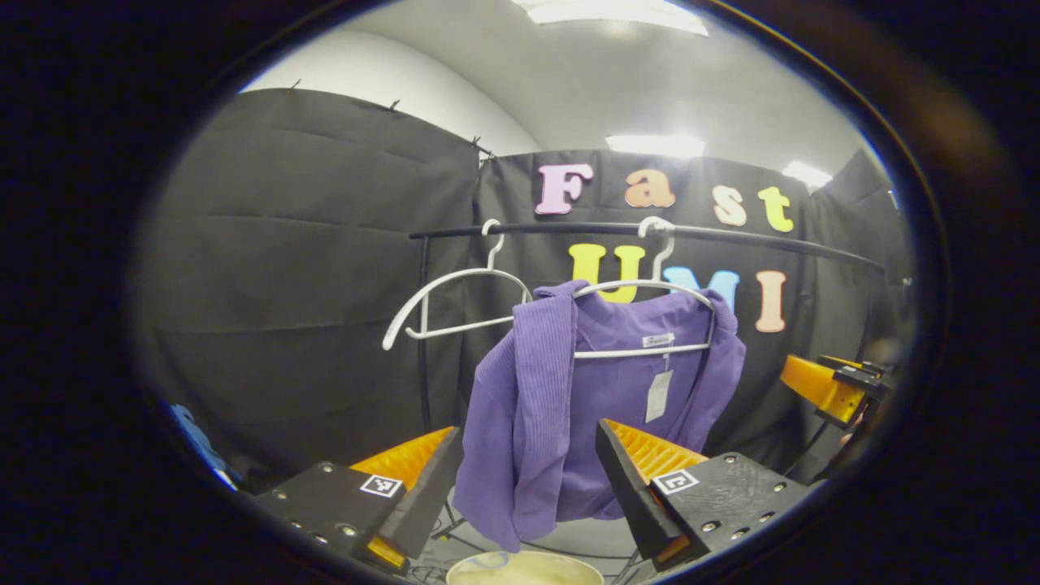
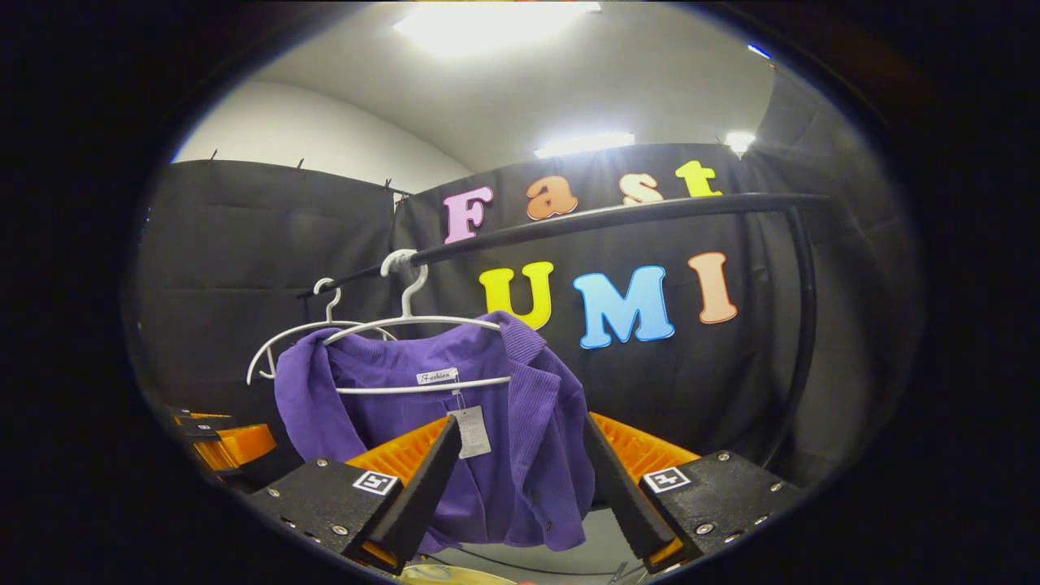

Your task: Grasp the clothes on the hanger with both hands and then place them into the laundry hamper below.

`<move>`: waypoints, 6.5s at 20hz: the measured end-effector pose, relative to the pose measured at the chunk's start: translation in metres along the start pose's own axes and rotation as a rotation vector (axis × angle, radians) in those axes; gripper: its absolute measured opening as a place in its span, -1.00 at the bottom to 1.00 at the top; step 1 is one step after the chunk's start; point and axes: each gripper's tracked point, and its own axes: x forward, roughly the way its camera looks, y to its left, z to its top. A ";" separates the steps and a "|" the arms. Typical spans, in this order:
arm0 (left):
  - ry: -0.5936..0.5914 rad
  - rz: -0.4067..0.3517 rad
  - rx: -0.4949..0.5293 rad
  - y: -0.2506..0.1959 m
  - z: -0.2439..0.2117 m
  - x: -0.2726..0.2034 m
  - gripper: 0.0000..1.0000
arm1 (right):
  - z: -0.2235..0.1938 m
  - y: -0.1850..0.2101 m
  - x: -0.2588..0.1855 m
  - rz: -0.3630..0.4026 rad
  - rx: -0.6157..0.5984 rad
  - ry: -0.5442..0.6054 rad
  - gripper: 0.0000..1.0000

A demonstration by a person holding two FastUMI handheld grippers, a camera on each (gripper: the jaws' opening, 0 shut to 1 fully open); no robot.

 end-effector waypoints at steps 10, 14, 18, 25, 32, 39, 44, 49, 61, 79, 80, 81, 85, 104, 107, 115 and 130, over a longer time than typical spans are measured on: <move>0.081 0.105 0.003 -0.020 -0.031 0.111 0.90 | -0.061 -0.001 0.128 0.069 0.050 0.128 0.88; 0.077 0.155 0.000 -0.016 -0.033 0.134 0.91 | -0.057 0.006 0.149 0.089 0.037 0.101 0.89; 0.044 0.178 -0.058 -0.009 -0.027 0.136 0.54 | -0.058 0.000 0.158 0.077 0.046 0.097 0.89; 0.046 0.147 -0.096 0.000 -0.030 0.122 -0.75 | -0.044 -0.019 0.156 0.054 0.010 0.076 -0.70; 0.016 0.076 -0.146 -0.013 -0.022 0.113 -1.00 | -0.038 -0.011 0.153 0.177 0.027 0.108 -0.94; -0.080 0.036 -0.138 -0.017 0.016 0.087 -1.00 | -0.034 -0.025 0.145 0.150 0.009 0.082 -0.95; -0.135 0.025 -0.129 -0.011 0.049 0.070 -1.00 | -0.019 -0.056 0.150 0.066 0.009 0.015 -0.95; -0.179 0.066 -0.101 0.017 0.072 0.065 -1.00 | 0.003 -0.086 0.156 -0.014 -0.028 -0.071 -0.95; -0.197 0.166 -0.150 0.100 0.082 0.087 -1.00 | 0.010 -0.101 0.170 -0.055 -0.144 -0.171 -0.95; -0.111 0.149 -0.206 0.097 0.032 0.101 -1.00 | -0.032 -0.115 0.197 -0.023 -0.154 -0.123 -0.95; -0.106 0.150 -0.215 0.097 0.027 0.102 -1.00 | -0.034 -0.116 0.197 -0.023 -0.159 -0.113 -0.95; -0.100 0.149 -0.224 0.097 0.022 0.101 -1.00 | -0.039 -0.116 0.196 -0.024 -0.168 -0.103 -0.95; -0.059 0.145 -0.271 0.099 -0.009 0.096 -1.00 | -0.053 -0.119 0.187 -0.030 -0.199 -0.046 -0.95; 0.046 -0.315 -0.065 0.045 -0.069 0.025 -1.00 | -0.095 -0.046 -0.034 -0.141 -0.164 0.203 -0.95; 0.090 -0.353 -0.054 0.036 -0.086 0.021 -1.00 | -0.115 -0.025 -0.056 -0.120 -0.099 0.259 -0.94; 0.292 -0.351 -0.001 0.038 -0.174 0.011 -1.00 | -0.216 0.020 -0.092 -0.027 0.089 0.485 -0.94; 0.550 -0.396 0.082 0.053 -0.317 0.006 -1.00 | -0.357 0.043 -0.127 -0.160 0.250 0.825 -0.93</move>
